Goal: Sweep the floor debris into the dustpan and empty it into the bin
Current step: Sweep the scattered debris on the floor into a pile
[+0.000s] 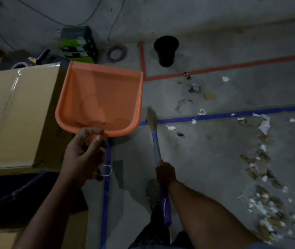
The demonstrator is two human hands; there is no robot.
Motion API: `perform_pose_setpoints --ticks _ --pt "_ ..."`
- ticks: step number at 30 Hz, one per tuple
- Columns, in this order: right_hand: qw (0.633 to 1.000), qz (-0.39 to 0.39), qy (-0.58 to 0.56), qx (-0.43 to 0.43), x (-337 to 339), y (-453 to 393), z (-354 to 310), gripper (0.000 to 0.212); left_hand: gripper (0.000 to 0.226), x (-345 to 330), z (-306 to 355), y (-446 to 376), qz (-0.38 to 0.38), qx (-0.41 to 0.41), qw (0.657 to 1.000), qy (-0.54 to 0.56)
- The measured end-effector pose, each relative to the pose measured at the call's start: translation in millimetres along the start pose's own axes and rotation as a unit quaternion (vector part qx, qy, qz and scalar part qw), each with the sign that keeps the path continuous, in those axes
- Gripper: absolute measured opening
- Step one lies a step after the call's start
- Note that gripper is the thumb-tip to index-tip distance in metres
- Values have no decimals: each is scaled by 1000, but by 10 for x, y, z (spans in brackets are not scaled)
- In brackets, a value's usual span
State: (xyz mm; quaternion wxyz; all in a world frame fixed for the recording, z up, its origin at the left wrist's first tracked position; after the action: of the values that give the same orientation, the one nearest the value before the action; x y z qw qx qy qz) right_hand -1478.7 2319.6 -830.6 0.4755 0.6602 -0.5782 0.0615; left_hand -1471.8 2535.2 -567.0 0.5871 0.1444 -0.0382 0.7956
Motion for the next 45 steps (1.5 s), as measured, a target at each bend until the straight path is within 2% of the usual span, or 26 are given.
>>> perform_pose_setpoints --ticks 5,10,15,17,20,25,29,32,34,36,40,43,45 --pt "1000 -17 17 3 -250 -529 -499 44 9 186 -124 -316 -2 12 1000 -19" --pt "995 -20 -5 -93 -232 -697 -467 41 11 153 -221 -606 -24 17 999 -21" --pt "956 49 -97 -272 18 -492 75 30 12 -214 -219 -752 -43 34 998 0" --pt "936 87 -126 -317 243 -422 315 27 12 -420 -155 -783 -63 36 997 4" --pt "917 151 -112 -352 556 -364 586 33 12 -714 -13 -857 -90 24 996 12" --pt "899 233 -132 -346 865 -282 720 35 14 -1109 190 -1011 -127 16 992 20" --pt "920 192 -165 -300 957 -304 762 34 13 -1403 349 -1131 -146 20 989 26" --pt "947 142 -142 -250 1011 -353 748 32 12 -1628 452 -1204 -156 15 987 34" --pt "950 119 -149 -247 999 -393 767 31 10 -1777 526 -1229 -171 4 985 35" --pt "939 122 -159 -278 1032 -413 811 31 11 -1900 587 -1243 -184 0 982 34" --pt "886 175 -210 -375 1243 -486 968 31 13 -2052 677 -1300 -189 -11 981 41" --pt "846 242 -253 -403 1377 -631 1059 42 10 -2143 697 -1358 -174 -17 984 44" --pt "838 260 -260 -404 1436 -709 1095 39 10 -2194 719 -1376 -170 -21 984 55"
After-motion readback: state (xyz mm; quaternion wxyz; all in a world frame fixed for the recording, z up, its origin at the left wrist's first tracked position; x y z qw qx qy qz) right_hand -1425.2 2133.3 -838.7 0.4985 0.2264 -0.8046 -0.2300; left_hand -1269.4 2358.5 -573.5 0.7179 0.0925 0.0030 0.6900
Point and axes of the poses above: each hand's wrist, its own y-axis away from the middle knuckle, its own x-axis out of the back of the hand, z = x × y, the point moved 1 cm from there along -y, towards the middle knuckle, and after that the axes turned 10 degrees about z, right-handed, at the moved point
